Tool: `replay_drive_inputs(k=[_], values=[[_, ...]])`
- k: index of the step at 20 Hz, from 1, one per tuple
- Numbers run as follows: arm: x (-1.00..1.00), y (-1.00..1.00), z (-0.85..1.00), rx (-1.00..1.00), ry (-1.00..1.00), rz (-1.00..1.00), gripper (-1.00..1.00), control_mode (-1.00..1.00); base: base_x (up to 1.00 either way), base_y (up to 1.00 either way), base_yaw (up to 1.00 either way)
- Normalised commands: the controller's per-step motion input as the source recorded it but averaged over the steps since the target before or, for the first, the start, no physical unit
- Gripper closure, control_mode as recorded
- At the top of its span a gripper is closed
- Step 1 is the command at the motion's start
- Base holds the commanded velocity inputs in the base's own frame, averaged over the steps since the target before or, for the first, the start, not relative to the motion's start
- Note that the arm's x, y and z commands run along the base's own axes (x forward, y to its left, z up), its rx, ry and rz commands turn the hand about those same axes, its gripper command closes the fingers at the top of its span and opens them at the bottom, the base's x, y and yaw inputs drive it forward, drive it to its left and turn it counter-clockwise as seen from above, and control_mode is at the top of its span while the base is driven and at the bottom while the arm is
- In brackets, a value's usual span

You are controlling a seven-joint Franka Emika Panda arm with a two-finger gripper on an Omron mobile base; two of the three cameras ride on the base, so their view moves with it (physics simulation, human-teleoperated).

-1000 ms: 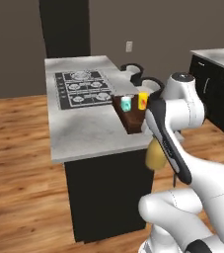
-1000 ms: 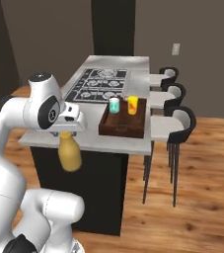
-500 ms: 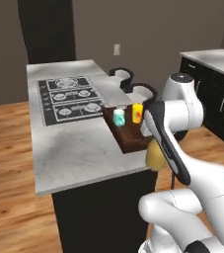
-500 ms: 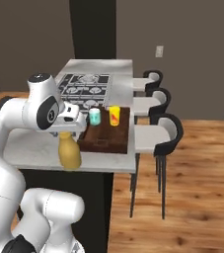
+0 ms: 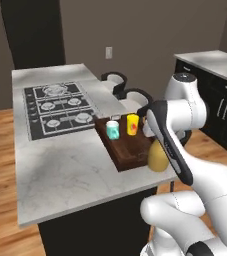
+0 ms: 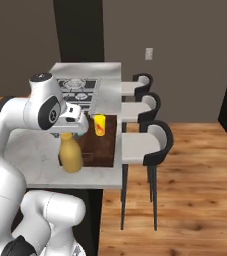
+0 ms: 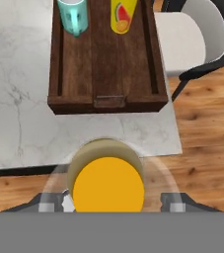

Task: There is a tray on the dining counter. Grab the cup, mug, and pitcher and place them on the tray. The pitcher may be placed next to the tray if it cannot fit the tray.

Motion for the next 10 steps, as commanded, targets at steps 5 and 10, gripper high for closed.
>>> replay_drive_inputs(k=[5, 10], values=[[0.0, 0.0, 0.0, 0.0, 0.0, 0.0, 1.0, 1.0, 0.54, -0.07, -0.02], [0.0, 0.0, 0.0, 0.0, 0.0, 0.0, 1.0, 1.0, 0.46, 0.0, 0.0]])
